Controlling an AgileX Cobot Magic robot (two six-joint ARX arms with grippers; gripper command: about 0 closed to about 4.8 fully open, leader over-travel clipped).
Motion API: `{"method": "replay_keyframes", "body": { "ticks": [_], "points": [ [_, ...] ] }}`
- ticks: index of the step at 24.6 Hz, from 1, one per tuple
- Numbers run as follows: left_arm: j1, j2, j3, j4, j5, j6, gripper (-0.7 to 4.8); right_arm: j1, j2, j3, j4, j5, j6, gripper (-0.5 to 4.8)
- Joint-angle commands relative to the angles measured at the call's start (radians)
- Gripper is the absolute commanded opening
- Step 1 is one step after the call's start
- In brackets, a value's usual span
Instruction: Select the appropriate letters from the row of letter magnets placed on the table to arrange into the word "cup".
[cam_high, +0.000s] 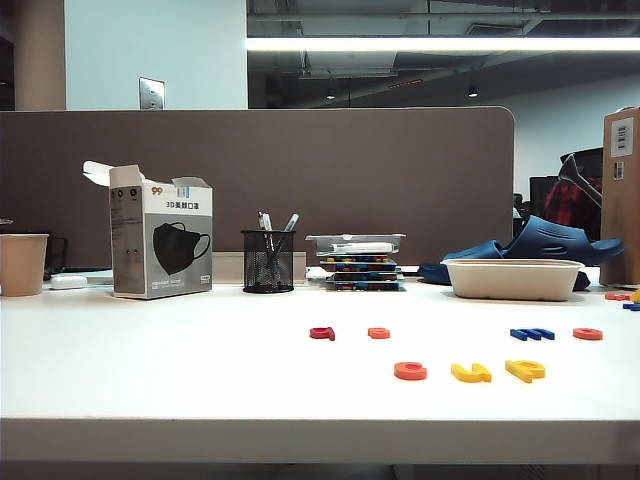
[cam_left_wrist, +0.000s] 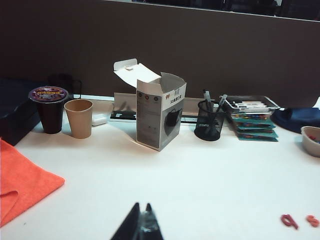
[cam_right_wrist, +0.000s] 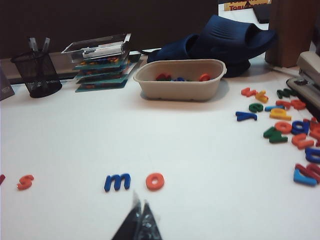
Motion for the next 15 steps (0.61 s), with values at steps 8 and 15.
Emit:
{"method": "replay_keyframes", "body": {
  "ticks": [8, 15],
  "points": [
    [0.001, 0.007, -0.330, 0.423, 0.003, -0.039, -0.05, 0.001, -0.009, -0.076, 0.134, 0.053, -0.082, -0.01],
    [0.000, 0.007, -0.513, 0.651, 0.002, -0.035, -0.05, 0.001, -0.009, -0.076, 0.134, 0.097, -0.118, -0.01]
  ]
}}
